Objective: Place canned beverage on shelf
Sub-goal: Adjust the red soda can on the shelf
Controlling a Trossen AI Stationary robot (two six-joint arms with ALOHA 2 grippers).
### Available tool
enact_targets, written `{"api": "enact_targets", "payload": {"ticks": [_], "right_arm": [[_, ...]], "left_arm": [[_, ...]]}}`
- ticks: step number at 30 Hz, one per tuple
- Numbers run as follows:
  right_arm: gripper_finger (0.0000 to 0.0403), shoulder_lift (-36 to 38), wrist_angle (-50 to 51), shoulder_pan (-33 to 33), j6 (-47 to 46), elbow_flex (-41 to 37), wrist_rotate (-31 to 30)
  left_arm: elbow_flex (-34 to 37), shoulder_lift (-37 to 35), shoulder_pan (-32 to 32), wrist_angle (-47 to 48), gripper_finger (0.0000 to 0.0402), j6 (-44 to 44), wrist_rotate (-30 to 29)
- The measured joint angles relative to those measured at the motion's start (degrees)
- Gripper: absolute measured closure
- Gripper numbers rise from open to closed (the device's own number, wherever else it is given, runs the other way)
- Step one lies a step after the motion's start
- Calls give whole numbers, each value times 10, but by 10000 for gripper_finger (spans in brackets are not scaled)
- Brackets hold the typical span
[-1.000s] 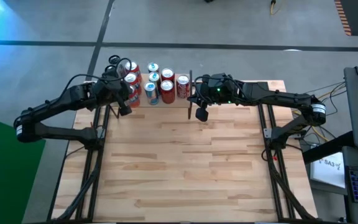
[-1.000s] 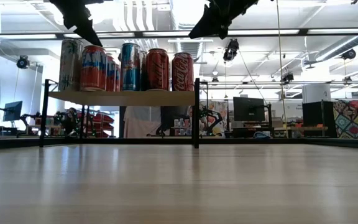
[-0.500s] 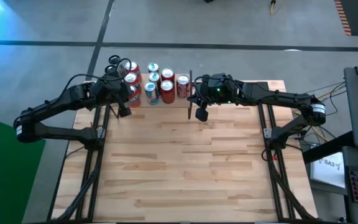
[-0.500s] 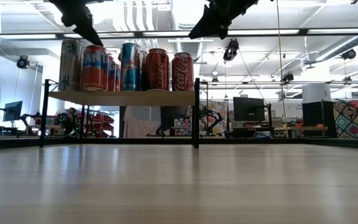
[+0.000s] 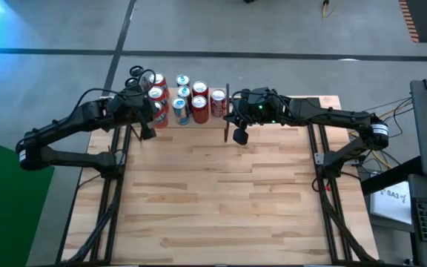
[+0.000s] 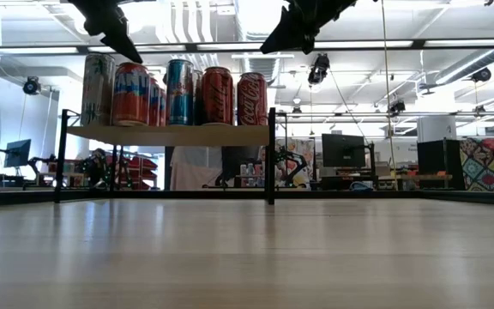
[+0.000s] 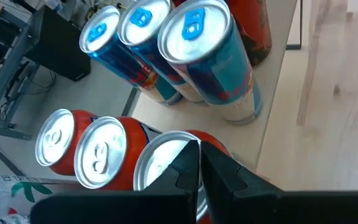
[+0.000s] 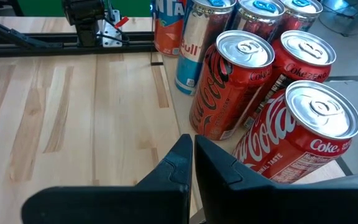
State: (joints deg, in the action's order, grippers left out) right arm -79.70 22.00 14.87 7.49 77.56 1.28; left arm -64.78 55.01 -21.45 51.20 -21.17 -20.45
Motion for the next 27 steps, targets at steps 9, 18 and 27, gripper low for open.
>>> {"api": "enact_targets", "payload": {"ticks": [9, 18, 27], "right_arm": [[394, 0, 0, 0, 0, 0, 0], [394, 0, -9, 0, 2, 0, 0], [394, 0, -17, 0, 7, 0, 0]], "left_arm": [[-16, -28, 0, -5, 402, 32, 9], [-16, -60, 17, -2, 402, 62, 155], [-4, -45, 33, 52, 402, 96, 156]]}}
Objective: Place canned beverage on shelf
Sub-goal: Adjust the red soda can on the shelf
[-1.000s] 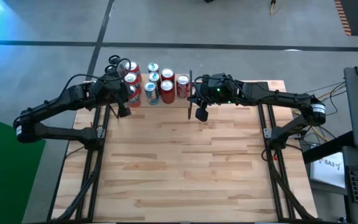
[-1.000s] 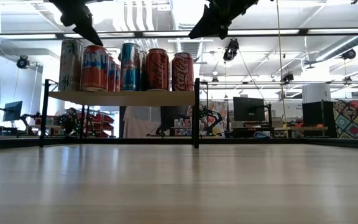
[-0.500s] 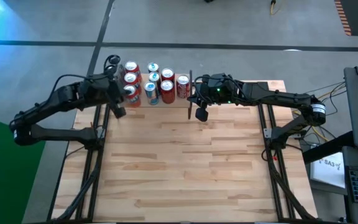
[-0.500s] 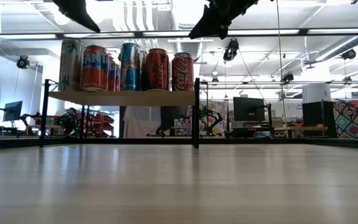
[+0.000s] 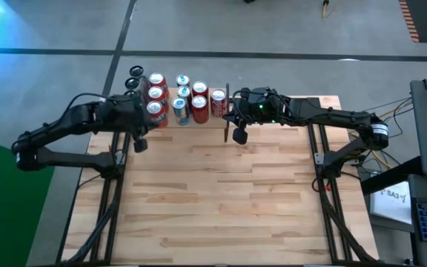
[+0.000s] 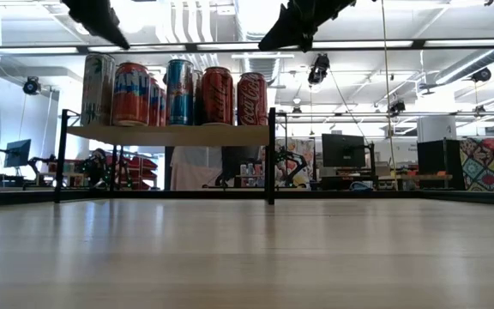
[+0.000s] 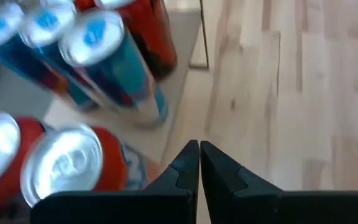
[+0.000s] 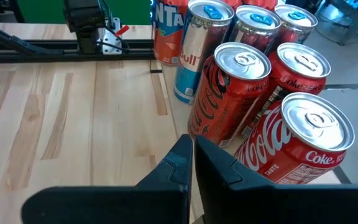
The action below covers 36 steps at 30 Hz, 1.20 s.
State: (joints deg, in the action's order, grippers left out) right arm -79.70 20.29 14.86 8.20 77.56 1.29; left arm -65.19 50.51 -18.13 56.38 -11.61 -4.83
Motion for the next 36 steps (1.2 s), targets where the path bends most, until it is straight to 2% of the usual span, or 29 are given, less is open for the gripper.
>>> {"api": "enact_targets", "payload": {"ticks": [6, 14, 24, 36], "right_arm": [[394, 0, 0, 0, 0, 0, 0], [394, 0, 0, 0, -1, 0, 0], [394, 0, 0, 0, -1, 0, 0], [394, 0, 0, 0, -1, 0, 0]], "left_arm": [[5, 11, 0, 37, 402, 8, -8], [29, 12, -1, 37, 402, 8, -97], [34, 12, -1, 30, 402, 13, -157], [34, 12, -1, 29, 402, 22, -172]]}}
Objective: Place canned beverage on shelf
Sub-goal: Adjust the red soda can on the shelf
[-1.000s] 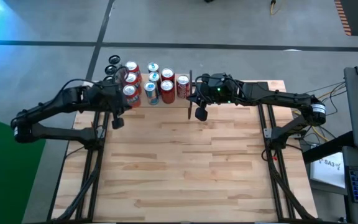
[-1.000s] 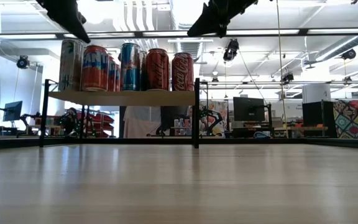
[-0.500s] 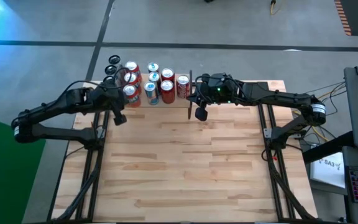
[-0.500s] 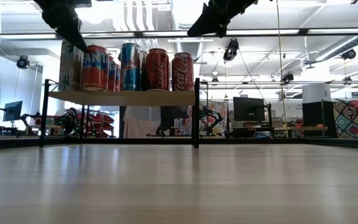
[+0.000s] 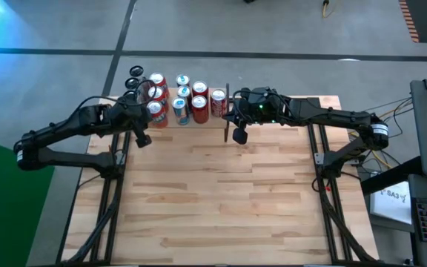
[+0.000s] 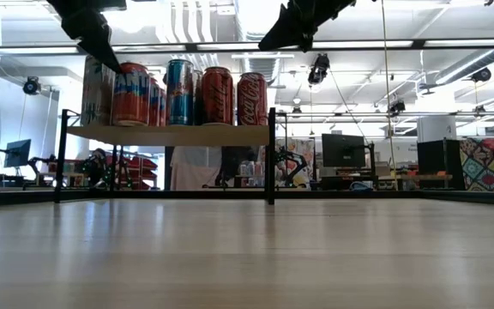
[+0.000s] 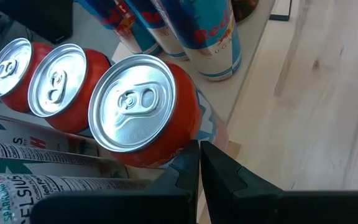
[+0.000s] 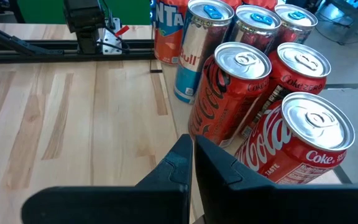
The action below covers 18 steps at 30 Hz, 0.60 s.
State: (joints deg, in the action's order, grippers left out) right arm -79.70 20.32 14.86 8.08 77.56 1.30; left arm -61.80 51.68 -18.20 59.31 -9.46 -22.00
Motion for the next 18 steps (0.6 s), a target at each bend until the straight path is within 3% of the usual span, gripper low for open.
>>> {"api": "enact_targets", "payload": {"ticks": [18], "right_arm": [[394, 0, 0, 0, -2, 0, 0]], "left_arm": [[-1, -9, 0, 2, 402, 12, -11]]}}
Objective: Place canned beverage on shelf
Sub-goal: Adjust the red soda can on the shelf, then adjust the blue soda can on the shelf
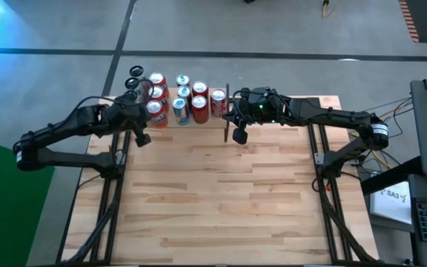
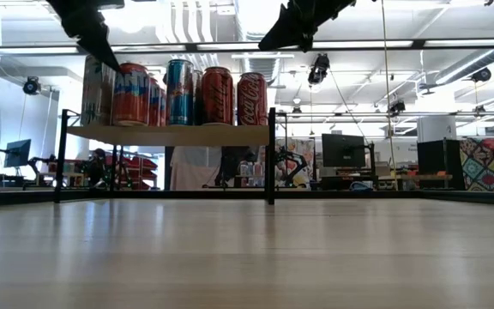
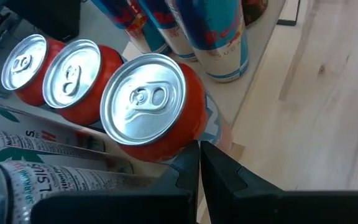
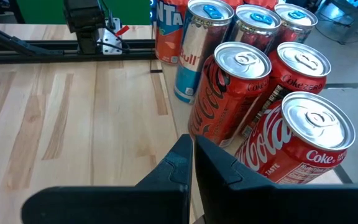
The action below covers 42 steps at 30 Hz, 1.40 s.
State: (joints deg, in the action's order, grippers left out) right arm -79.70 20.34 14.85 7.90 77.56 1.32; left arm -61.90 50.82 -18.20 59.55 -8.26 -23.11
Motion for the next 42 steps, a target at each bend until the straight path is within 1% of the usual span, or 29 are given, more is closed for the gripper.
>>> {"api": "enact_targets", "payload": {"ticks": [2, 6, 8, 12, 14, 15, 18, 20, 23, 25, 27, 32, 38, 42], "right_arm": [[394, 0, 0, 0, 0, 0, 0], [394, 0, 0, 0, 1, 0, 1], [394, 0, 0, 0, 2, 0, 2], [394, 0, 0, 0, 2, 0, 2], [394, 0, -1, 0, 2, 0, 1], [394, 0, -1, 0, 2, 0, 2], [394, 0, -2, 0, 0, 0, 2], [394, -2, -3, -2, 0, 0, 1], [394, -4, -1, -8, 2, 0, 1], [394, -7, -4, -12, 8, 0, 1], [394, -9, -3, -13, 14, 0, 1], [394, -17, -9, -15, 20, 0, 1], [394, -17, -9, -16, 21, 0, 1], [394, -17, -9, -16, 21, 0, 1]], "left_arm": [[-2, -3, 0, 0, 402, 1, 8], [-2, -11, 0, -6, 402, 2, 55], [-2, -14, 0, -24, 402, 1, 96], [-3, -16, 0, -84, 402, -20, 203], [-3, -14, 0, -113, 402, -38, 234], [-3, -13, 0, -124, 402, -47, 237], [-3, -5, 0, -161, 402, -75, 235], [-3, 2, 0, -186, 402, -91, 215], [-3, 15, 0, -209, 402, -103, 160], [-3, 25, 0, -210, 402, -103, 115], [-3, 36, 0, -210, 402, -104, 86], [-3, 61, 0, -210, 402, -108, 74], [-3, 81, 0, -210, 402, -108, 13], [-3, 90, 0, -210, 402, -115, 11]]}}
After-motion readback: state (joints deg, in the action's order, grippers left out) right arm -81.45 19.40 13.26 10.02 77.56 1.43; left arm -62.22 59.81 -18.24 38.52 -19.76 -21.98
